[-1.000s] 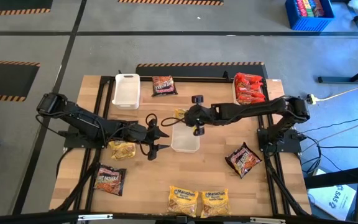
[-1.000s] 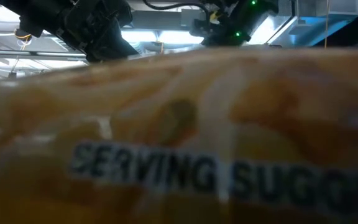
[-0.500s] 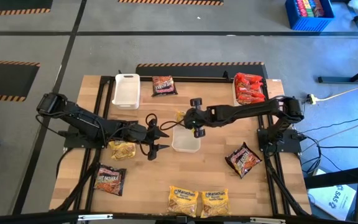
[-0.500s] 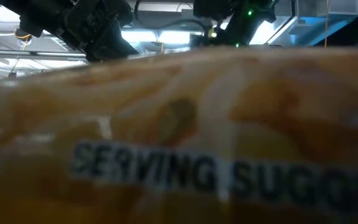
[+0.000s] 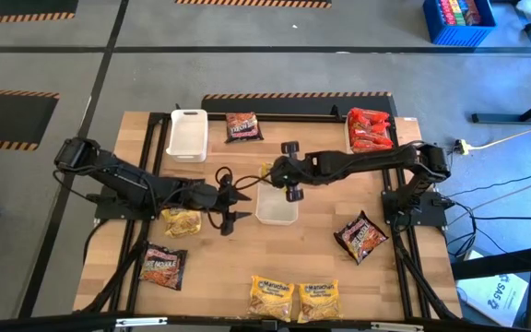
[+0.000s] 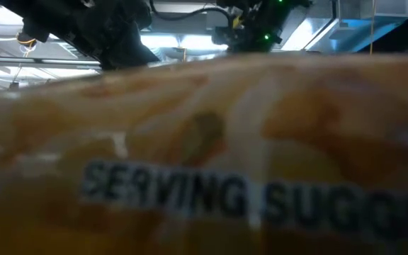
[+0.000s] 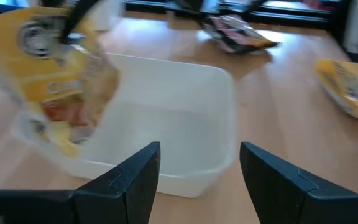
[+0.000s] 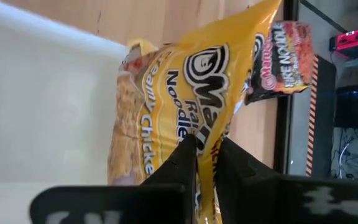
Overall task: Sort Maruchan noodles
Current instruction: Put the yellow noodle pack into the white middle bin
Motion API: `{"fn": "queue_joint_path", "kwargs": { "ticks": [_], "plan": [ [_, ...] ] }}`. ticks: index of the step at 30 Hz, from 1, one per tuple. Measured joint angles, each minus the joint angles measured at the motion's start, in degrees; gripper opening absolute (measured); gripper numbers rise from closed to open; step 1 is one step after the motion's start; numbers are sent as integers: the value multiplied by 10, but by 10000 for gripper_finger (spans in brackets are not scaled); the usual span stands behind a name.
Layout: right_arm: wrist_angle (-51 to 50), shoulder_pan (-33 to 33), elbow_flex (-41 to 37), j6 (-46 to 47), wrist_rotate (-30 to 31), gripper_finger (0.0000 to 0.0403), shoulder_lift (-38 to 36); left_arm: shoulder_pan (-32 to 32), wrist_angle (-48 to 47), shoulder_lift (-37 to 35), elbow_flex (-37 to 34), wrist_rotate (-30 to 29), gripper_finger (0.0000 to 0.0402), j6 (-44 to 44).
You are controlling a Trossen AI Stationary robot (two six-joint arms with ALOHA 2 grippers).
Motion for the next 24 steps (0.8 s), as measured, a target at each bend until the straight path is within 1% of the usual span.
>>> {"fn": "queue_joint_path", "kwargs": {
  "ticks": [3,6,10,13,16,20,24],
  "plan": [
    [-5,0,4,0,0,23,0,13,0,0,0,-32,215,1],
    [-7,0,8,0,0,23,0,35,0,0,0,-35,215,5],
    [-9,0,8,1,0,23,0,85,-3,12,0,-33,215,-8],
    [-11,0,8,1,0,23,0,119,14,35,1,-18,215,-8],
    [-12,0,8,1,1,23,0,140,28,61,5,-18,215,-9],
    [-11,0,8,1,1,23,0,155,29,104,34,-1,215,4],
    [-12,0,8,1,1,23,0,156,26,139,63,-4,215,24]
  ]
}}
